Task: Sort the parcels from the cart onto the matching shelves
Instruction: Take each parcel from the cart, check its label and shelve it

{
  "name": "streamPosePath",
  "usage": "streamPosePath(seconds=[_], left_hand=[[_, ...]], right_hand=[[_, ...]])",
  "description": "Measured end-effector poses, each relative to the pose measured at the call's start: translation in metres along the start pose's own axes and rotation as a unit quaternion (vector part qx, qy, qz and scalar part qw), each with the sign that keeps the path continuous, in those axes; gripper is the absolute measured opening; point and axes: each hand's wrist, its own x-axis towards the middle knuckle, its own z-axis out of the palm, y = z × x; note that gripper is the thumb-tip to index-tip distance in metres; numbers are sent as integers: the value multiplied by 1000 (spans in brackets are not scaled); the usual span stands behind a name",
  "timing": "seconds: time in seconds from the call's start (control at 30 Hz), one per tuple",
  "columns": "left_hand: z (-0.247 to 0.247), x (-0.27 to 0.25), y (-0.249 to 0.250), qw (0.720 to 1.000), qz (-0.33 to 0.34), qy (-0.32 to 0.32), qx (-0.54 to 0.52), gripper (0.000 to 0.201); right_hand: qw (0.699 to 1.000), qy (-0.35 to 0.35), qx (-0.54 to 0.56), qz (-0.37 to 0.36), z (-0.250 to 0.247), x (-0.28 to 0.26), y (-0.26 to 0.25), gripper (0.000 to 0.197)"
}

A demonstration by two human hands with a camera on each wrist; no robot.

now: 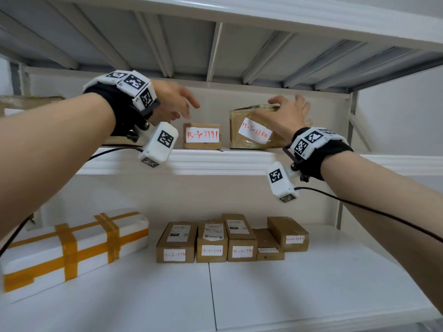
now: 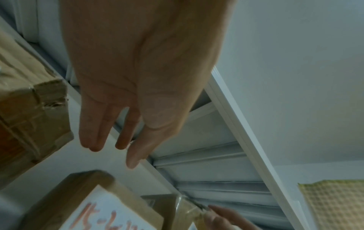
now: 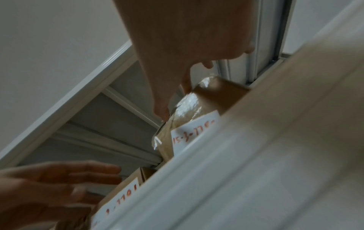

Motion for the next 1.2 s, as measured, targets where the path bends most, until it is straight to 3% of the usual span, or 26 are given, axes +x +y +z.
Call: streamPosePath(seconds=[0.17, 0.33, 0.47, 0.67, 0.83, 1.07, 1.2], left_hand=[[-29, -16, -4, 998, 22, 59, 29, 31], [-61, -29, -25, 990, -5, 96, 108, 28], [-84, -41, -49, 983, -60, 86, 150, 34], [-103, -46, -91, 970, -96, 84, 208, 40], [-122, -56, -116, 959, -125, 79, 242, 44], [-139, -69, -135, 948, -152, 56, 274, 54], [-145, -78, -141, 960, -156, 16, 233, 51]], right_hand=[[992, -77, -98, 6, 11, 2, -22, 95], [987, -81, -130, 50, 16, 8, -28, 115], [987, -83, -119, 75, 17, 8, -34, 113], [984, -46, -164, 56, 29, -1, -47, 109], [985, -27, -158, 68, 35, 1, -62, 124], [984, -16, -165, 67, 39, -1, -67, 102], [984, 38, -152, 81, 37, -8, -70, 97]])
